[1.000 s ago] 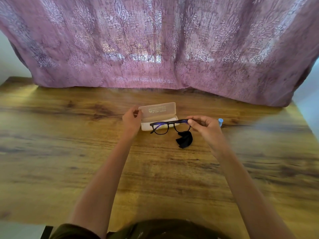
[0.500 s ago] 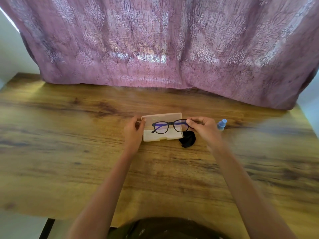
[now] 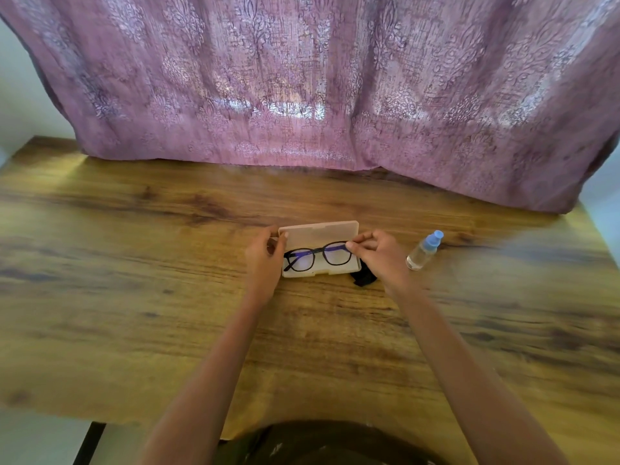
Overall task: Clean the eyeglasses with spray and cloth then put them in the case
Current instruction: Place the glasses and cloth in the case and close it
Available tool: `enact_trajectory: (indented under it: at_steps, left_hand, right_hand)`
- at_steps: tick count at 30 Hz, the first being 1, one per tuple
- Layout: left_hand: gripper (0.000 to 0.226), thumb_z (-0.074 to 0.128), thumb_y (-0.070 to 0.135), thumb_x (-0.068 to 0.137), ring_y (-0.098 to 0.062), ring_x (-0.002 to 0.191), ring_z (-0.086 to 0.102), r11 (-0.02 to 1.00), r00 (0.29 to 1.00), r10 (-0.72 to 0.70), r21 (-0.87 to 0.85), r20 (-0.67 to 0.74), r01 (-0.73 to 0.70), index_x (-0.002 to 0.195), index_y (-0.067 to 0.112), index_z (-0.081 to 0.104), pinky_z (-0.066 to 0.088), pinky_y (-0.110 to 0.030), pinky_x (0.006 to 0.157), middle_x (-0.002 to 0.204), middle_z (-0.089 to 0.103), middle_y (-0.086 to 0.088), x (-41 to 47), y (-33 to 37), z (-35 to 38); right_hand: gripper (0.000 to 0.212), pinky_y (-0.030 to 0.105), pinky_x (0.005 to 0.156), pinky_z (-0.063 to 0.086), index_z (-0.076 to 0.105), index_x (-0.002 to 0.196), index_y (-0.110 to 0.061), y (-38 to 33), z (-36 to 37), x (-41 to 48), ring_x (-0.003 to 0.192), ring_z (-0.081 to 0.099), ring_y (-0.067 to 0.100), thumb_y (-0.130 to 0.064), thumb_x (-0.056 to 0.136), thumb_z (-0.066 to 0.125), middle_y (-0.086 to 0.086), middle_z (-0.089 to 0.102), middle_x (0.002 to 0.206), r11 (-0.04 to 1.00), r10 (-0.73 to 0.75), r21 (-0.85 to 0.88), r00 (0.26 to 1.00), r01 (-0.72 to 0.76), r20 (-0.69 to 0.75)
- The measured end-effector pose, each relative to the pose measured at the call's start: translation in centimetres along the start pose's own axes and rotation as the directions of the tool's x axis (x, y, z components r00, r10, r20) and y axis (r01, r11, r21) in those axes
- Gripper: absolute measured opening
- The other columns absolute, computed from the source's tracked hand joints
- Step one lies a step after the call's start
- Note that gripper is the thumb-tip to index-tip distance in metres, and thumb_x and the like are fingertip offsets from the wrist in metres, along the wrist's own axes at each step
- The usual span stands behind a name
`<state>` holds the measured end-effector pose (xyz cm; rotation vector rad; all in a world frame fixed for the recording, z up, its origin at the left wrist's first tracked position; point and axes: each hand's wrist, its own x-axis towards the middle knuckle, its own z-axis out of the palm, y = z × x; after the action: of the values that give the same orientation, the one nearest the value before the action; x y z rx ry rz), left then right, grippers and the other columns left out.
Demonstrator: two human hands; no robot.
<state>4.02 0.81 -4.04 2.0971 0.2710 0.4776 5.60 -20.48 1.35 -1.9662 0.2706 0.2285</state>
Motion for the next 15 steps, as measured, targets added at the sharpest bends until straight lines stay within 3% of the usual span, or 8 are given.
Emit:
enact_trajectory:
  at_steps: [8, 15]
  left_hand:
    - [0.010, 0.058, 0.024, 0.096, -0.012, 0.071, 0.057, 1.000, 1.000, 0.012, 0.017, -0.010, -0.011, 0.098, 0.016, 0.064, 0.041, -0.012, 0.059, 0.082, 0.062, 0.002, -0.1, -0.2, 0.0]
    - [0.005, 0.058, 0.022, 0.096, -0.014, 0.071, 0.057, 0.999, 0.999, 0.051, 0.001, -0.008, -0.051, 0.094, 0.019, 0.062, 0.044, -0.019, 0.061, 0.080, 0.062, 0.001, -0.2, 0.0, -0.3]
  right_hand:
    - [0.014, 0.015, 0.060, 0.040, 0.068, 0.080, -0.020, 0.8, 0.3, -0.2, 0.072, 0.059, 0.002, -0.024, 0.078, 0.081, -0.009, 0.067, 0.079, 0.993, -0.089, -0.082, 0.995, 0.084, -0.051]
    - [0.015, 0.009, 0.057, 0.044, 0.071, 0.082, -0.012, 1.9, 0.5, 0.0, 0.067, 0.058, -0.001, -0.019, 0.076, 0.083, -0.008, 0.068, 0.078, 0.992, -0.095, -0.091, 0.995, 0.092, -0.026]
